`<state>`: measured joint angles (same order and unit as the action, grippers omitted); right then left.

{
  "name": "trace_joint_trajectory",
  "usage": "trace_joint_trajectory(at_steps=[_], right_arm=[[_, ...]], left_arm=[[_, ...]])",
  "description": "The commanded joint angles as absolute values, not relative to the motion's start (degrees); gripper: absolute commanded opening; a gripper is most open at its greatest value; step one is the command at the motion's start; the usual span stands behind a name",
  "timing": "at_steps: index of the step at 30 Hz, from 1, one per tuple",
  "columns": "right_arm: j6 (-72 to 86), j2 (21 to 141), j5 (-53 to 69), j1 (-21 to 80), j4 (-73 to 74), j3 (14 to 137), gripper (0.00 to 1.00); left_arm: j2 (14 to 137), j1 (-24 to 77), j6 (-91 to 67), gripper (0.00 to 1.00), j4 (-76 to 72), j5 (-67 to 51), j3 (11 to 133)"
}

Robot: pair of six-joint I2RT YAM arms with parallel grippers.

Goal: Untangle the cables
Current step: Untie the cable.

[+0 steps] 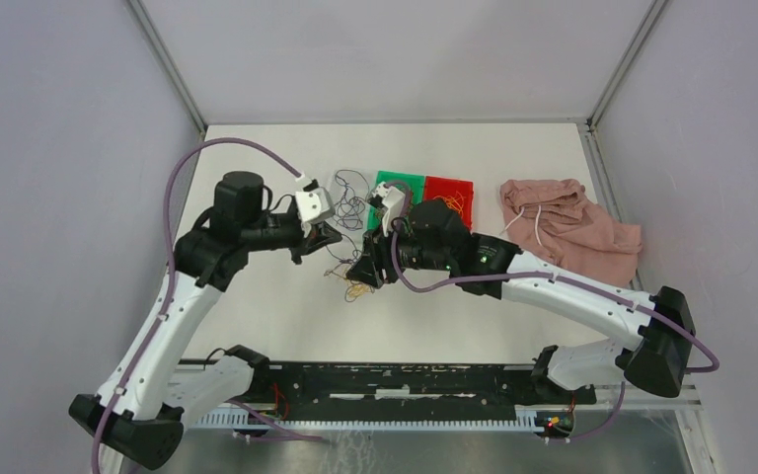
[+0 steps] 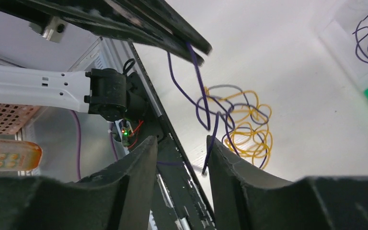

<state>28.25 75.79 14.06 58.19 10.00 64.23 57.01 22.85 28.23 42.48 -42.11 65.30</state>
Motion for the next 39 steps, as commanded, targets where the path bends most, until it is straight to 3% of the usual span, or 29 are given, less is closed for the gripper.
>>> trace_joint_trajectory(at_steps=[1, 8, 12, 16, 23, 29, 35, 39], right_arm=[[30.5, 73.7, 14.6, 58.0, 6.8, 63.5, 0.54], [32.2, 66.4, 10.5, 55.1, 9.3, 61.1, 0.75], [28.7, 63.8, 5.1, 54.9, 11.4, 63.9, 0.79], [24.5, 65.4, 10.2, 54.9, 4.8, 65.4, 0.81], [19.6, 66.6, 19.3, 55.1, -2.5, 65.2, 0.82], [19.4, 65.0, 17.1, 55.1, -3.0, 65.2, 0.81], [21.8, 70.0, 17.5, 55.3, -7.1, 68.7, 0.76], [20.1, 73.3, 11.7, 56.2, -5.2, 71.5, 0.70]], left_arm=[[51.3, 23.1, 40.9, 0.03, 35.5, -40.2, 68.0], [45.2, 23.2, 52.5, 0.03, 34.0, -41.3, 67.4], [44.0, 23.2, 54.4, 0.03, 34.1, -42.8, 67.0], [44.5, 23.3, 52.3, 0.03, 34.0, -43.9, 67.4], [44.9, 23.3, 50.7, 0.03, 34.0, -43.6, 67.8], [43.8, 23.3, 51.9, 0.03, 33.7, -43.7, 67.0], [44.5, 23.3, 47.1, 0.03, 33.7, -44.4, 67.9], [45.6, 23.3, 42.5, 0.03, 33.7, -44.1, 69.2]])
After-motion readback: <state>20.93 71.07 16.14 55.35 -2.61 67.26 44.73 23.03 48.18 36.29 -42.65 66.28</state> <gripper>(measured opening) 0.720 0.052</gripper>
